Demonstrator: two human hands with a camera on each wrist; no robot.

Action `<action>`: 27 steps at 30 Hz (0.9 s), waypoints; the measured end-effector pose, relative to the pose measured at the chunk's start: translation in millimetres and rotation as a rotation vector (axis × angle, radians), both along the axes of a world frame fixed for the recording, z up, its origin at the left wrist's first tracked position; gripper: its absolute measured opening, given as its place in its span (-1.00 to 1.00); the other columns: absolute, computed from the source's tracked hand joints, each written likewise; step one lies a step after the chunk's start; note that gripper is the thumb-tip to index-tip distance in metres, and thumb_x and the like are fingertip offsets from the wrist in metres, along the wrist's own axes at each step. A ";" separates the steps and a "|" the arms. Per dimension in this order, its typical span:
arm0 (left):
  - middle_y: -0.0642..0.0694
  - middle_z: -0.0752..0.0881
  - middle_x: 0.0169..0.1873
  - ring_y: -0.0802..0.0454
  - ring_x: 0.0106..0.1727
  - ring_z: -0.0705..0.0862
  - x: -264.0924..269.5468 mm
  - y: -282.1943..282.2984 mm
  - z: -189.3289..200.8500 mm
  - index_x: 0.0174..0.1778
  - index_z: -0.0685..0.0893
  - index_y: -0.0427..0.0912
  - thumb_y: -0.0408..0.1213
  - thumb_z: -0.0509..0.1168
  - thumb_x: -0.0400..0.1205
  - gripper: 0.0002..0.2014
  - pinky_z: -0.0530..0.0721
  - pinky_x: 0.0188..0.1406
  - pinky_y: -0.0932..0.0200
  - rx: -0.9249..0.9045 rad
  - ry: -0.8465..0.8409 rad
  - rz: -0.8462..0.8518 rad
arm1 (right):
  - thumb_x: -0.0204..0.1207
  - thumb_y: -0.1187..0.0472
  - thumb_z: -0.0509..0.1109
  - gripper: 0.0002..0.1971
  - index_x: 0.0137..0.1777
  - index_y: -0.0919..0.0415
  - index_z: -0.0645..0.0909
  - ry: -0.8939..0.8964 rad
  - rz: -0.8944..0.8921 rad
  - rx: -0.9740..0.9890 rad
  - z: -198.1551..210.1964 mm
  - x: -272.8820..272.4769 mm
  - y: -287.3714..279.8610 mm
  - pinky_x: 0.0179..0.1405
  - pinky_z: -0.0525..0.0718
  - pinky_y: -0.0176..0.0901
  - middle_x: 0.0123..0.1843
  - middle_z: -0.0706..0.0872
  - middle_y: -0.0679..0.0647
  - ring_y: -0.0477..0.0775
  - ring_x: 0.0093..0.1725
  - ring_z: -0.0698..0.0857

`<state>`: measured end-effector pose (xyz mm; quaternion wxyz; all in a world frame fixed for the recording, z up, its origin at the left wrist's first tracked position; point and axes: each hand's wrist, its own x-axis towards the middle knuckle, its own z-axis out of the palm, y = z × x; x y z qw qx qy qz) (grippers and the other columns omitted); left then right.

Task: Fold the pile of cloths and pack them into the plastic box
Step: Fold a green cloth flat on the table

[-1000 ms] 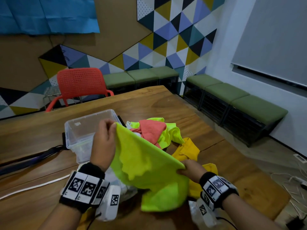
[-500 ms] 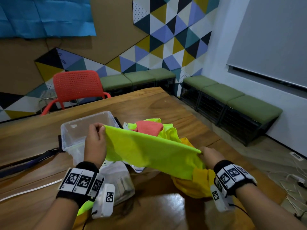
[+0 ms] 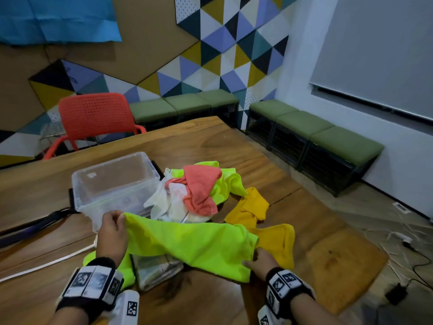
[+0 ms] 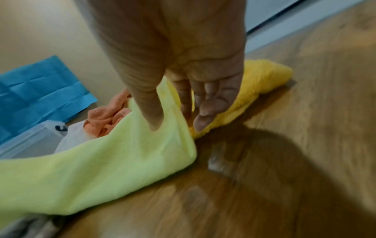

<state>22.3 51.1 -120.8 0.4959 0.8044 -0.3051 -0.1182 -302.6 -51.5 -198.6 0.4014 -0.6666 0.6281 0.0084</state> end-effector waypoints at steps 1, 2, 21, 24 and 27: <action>-0.52 0.59 0.11 -0.36 0.16 0.57 0.4 -0.7 0.1 0.19 0.48 -0.51 -0.39 0.09 0.72 -0.75 0.46 0.15 -0.11 0.005 0.005 -0.008 | 0.49 0.06 0.44 -0.45 0.43 0.22 0.42 -0.022 -0.019 0.011 -0.6 3.5 3.0 0.28 0.54 -0.07 0.38 0.60 0.18 0.19 0.37 0.57; -0.51 0.59 0.10 -0.35 0.16 0.57 0.5 -1.9 0.9 0.19 0.48 -0.50 -0.38 0.09 0.72 -0.75 0.46 0.14 -0.10 0.007 0.008 -0.013 | 0.49 0.06 0.45 -0.48 0.40 0.19 0.42 -0.039 -0.047 0.000 -1.0 5.8 5.2 0.25 0.54 -0.08 0.34 0.61 0.17 0.19 0.35 0.58; -0.26 0.60 -0.16 -0.19 -0.10 0.59 -4.0 -2.1 8.5 0.03 0.52 -0.27 -0.47 0.09 0.69 -0.88 0.39 -0.15 0.12 -0.040 0.002 -0.072 | 0.56 0.33 0.34 -0.88 -0.06 0.17 0.43 -0.296 -0.275 -0.349 44.2 -6.6 -12.2 -0.32 0.43 -0.12 -0.30 0.56 0.11 0.14 -0.19 0.57; -0.28 0.64 -0.07 -0.19 -0.10 0.57 0.9 -2.2 12.7 -0.10 0.65 -0.28 -0.58 0.06 0.63 -0.73 0.47 -0.09 0.01 -0.050 -0.077 -0.127 | 0.53 0.50 0.31 -0.79 0.03 0.21 0.61 -0.513 -0.204 -0.451 81.1 -18.0 -27.1 -0.30 0.53 -0.47 -0.11 0.61 0.16 0.07 -0.08 0.56; -0.30 0.63 -0.10 -0.12 -0.23 0.51 7.4 -2.1 15.7 -0.02 0.71 -0.24 -0.52 0.17 0.61 -0.78 0.53 -0.14 -0.04 -0.090 -0.108 -0.153 | 0.45 0.51 0.39 -0.64 0.25 0.30 0.62 -0.389 -0.008 -0.554 113.1 -22.8 -35.8 -0.11 0.56 -0.46 0.01 0.66 0.27 0.09 -0.03 0.61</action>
